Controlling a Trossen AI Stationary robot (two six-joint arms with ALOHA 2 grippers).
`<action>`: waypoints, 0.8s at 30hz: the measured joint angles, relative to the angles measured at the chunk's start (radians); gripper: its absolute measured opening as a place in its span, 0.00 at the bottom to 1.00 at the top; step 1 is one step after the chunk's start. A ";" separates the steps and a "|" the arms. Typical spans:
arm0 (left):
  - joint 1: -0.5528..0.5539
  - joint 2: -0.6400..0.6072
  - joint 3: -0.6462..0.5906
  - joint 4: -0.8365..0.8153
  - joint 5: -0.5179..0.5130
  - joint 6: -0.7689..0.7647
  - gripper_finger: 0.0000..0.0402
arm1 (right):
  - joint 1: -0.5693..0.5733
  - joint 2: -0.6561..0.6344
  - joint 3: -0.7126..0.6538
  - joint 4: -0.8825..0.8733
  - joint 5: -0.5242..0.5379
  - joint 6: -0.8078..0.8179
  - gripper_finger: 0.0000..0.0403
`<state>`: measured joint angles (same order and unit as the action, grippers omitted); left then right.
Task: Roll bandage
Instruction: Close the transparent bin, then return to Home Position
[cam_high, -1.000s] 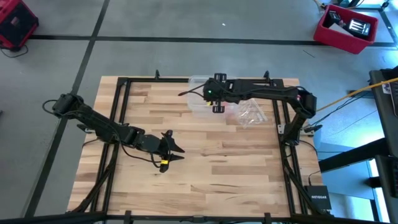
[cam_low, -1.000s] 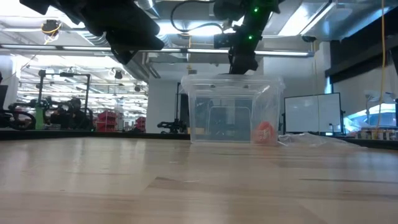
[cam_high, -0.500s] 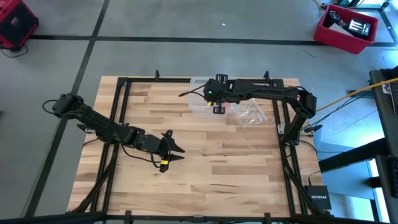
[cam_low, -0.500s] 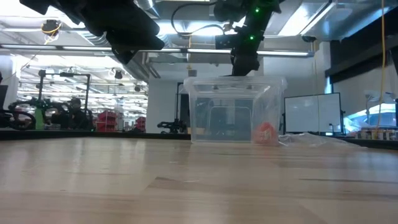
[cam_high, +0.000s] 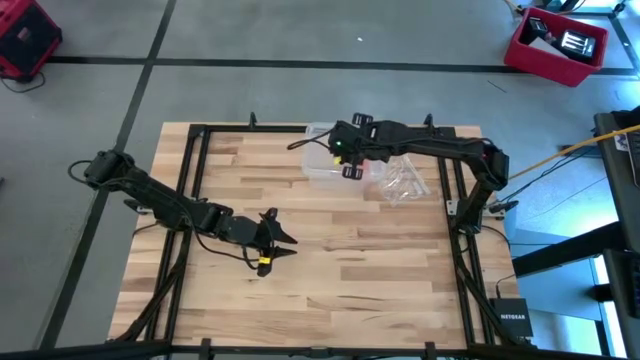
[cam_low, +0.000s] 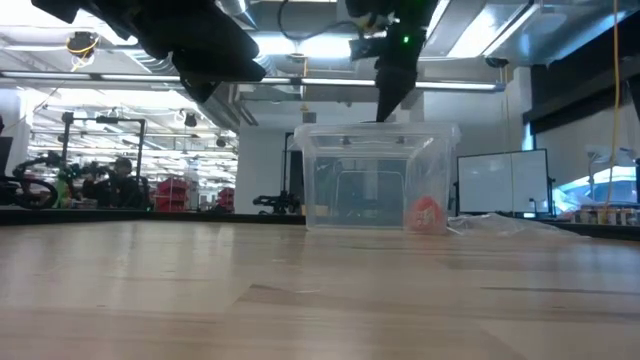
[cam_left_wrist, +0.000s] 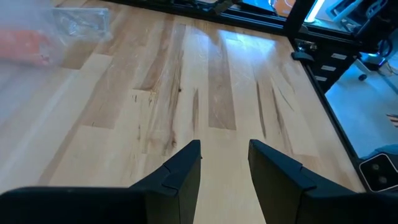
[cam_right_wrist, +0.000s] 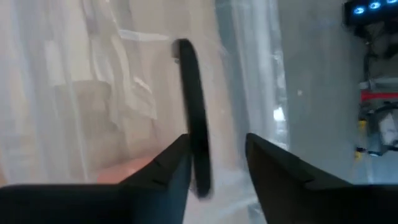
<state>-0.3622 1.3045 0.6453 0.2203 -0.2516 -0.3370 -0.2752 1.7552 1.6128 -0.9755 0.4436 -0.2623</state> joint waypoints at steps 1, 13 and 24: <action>0.002 0.000 0.000 0.000 0.000 -0.001 0.32 | 0.000 0.000 0.022 -0.024 0.012 -0.002 0.40; 0.037 0.000 0.000 0.030 0.000 0.021 0.32 | 0.070 -0.129 0.277 -0.264 -0.159 0.087 0.51; 0.058 -0.051 0.000 0.139 -0.021 0.244 0.19 | 0.093 -0.473 -0.072 0.077 -0.476 0.156 0.51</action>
<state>-0.3047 1.2530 0.6456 0.3591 -0.2729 -0.0929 -0.1825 1.2817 1.5403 -0.8986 -0.0321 -0.1065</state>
